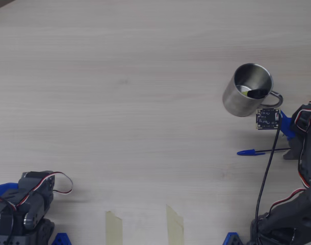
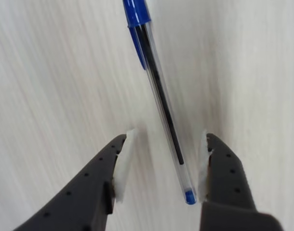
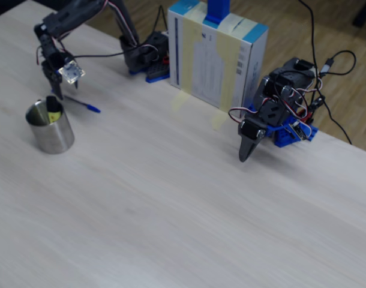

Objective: Grab the blue pen and put it in the silver cup.

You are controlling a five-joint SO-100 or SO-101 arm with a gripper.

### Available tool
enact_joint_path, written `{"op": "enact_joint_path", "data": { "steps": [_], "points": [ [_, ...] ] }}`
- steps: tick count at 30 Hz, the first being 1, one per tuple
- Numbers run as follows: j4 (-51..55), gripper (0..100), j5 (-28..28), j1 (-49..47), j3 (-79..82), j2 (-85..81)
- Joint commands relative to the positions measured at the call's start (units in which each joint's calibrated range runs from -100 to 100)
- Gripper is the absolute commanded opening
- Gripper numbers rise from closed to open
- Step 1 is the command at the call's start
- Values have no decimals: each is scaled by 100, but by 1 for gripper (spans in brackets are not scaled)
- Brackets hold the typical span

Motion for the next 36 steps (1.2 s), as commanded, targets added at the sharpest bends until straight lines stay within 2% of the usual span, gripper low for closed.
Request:
{"op": "enact_joint_path", "data": {
  "steps": [1, 21, 30, 36],
  "points": [
    [33, 22, 35, 54, -256, 62],
    [33, 21, -12, 396, -238, 784],
    [33, 2, -320, 441, -247, 767],
    [33, 2, -326, 468, -247, 759]
  ]
}}
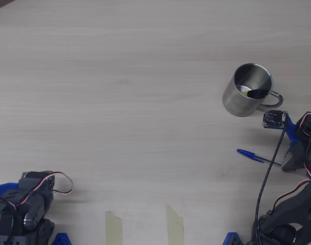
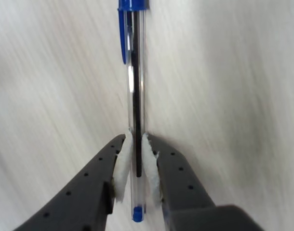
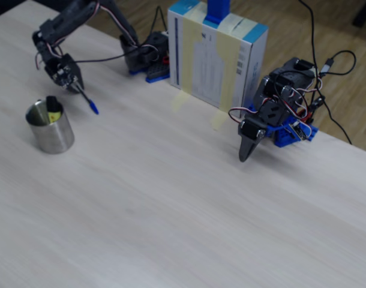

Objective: Grab the blue pen and put it in the silver cup.

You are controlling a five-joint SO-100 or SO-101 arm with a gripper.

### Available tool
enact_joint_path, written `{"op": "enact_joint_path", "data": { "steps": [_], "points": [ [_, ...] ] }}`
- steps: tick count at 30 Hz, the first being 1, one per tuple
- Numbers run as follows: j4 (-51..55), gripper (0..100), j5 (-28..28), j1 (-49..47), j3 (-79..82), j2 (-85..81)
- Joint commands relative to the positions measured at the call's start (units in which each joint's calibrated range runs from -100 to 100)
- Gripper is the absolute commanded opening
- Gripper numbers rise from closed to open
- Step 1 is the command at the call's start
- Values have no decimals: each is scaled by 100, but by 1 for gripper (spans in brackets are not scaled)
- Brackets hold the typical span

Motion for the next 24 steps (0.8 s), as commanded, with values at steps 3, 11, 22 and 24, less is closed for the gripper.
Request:
{"op": "enact_joint_path", "data": {
  "steps": [3, 11, 22, 24],
  "points": [
    [-51, 2, -17, 36, -77, -82],
    [-60, 2, -17, 27, -77, -439],
    [-60, 2, -22, 27, 221, -1245],
    [-60, 2, -22, 27, 329, -1461]
  ]
}}
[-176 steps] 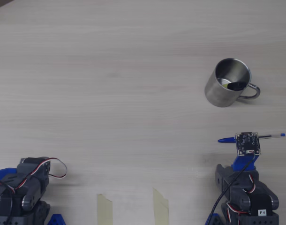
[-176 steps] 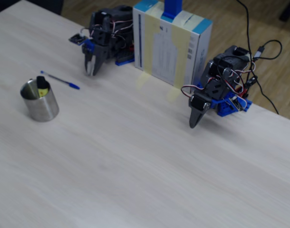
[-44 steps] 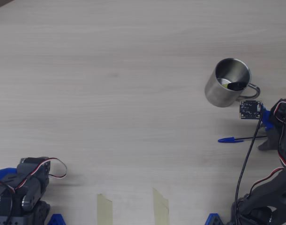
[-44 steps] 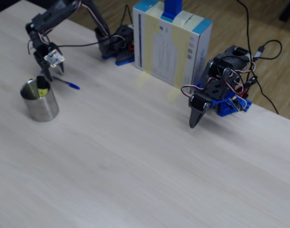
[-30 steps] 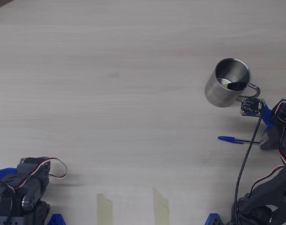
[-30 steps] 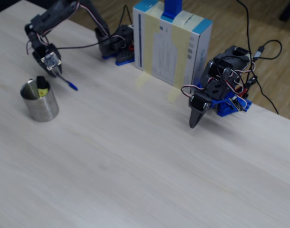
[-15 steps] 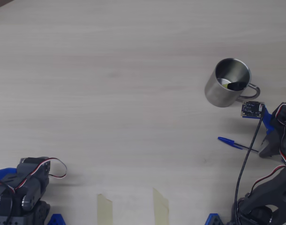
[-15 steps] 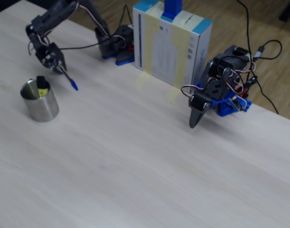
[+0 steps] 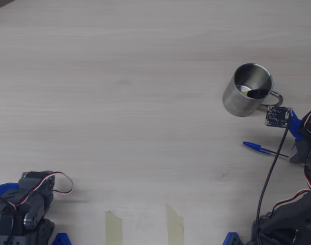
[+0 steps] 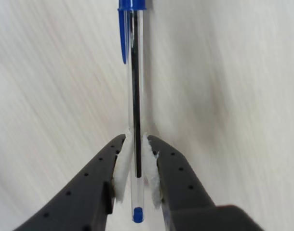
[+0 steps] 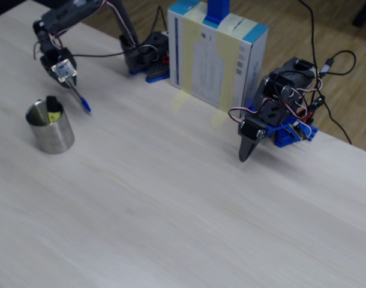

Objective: Grab the blue pen and put it in the silver cup.

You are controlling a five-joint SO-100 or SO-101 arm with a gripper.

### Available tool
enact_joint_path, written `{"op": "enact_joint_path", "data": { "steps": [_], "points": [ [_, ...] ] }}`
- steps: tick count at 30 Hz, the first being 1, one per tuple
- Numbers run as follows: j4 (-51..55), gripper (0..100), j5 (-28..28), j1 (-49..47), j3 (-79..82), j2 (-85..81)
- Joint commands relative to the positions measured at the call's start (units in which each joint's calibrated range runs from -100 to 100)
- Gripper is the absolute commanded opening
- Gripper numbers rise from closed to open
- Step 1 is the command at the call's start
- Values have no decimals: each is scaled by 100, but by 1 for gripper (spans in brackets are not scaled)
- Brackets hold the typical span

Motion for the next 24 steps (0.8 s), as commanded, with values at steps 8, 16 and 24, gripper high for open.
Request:
{"op": "enact_joint_path", "data": {
  "steps": [8, 16, 24],
  "points": [
    [24, 2, -12, 26, 504, -1233],
    [-459, 2, -420, -191, 685, -1814],
    [-1121, 2, -540, -488, 1110, -2396]
  ]
}}
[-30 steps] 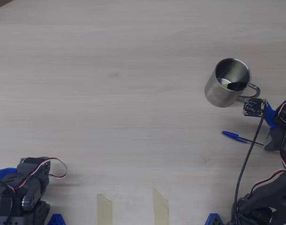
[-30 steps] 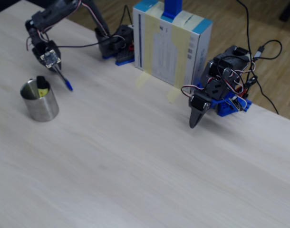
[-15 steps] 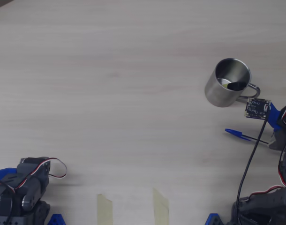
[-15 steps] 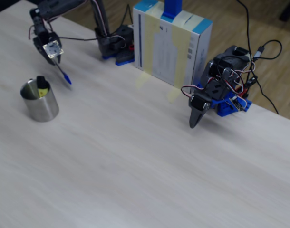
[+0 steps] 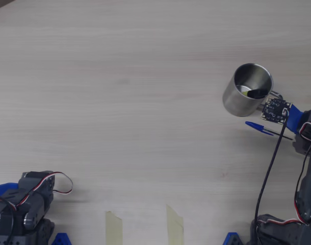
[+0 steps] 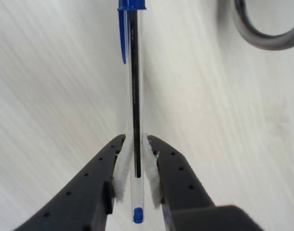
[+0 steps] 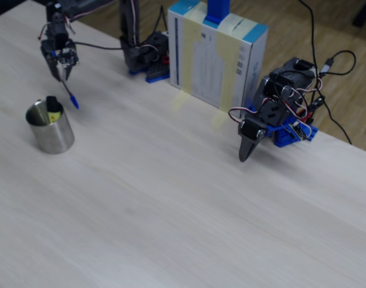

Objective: Grab the blue pen and put it in the silver cup.

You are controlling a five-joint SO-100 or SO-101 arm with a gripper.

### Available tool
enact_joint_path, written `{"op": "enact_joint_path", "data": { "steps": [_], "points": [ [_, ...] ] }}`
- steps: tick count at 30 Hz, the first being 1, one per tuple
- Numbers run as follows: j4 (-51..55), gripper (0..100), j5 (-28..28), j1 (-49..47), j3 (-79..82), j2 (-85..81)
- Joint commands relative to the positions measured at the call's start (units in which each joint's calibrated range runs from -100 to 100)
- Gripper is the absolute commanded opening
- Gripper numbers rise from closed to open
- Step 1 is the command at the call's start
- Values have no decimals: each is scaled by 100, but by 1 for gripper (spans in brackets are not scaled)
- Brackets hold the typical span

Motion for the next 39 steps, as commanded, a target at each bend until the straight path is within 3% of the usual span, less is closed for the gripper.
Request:
{"op": "enact_joint_path", "data": {
  "steps": [1, 10, 39],
  "points": [
    [-133, 2, -160, -80, 11, -413],
    [-388, 2, -249, -342, 2, -936],
    [-2288, 2, -1817, -1397, 11, -1218]
  ]
}}
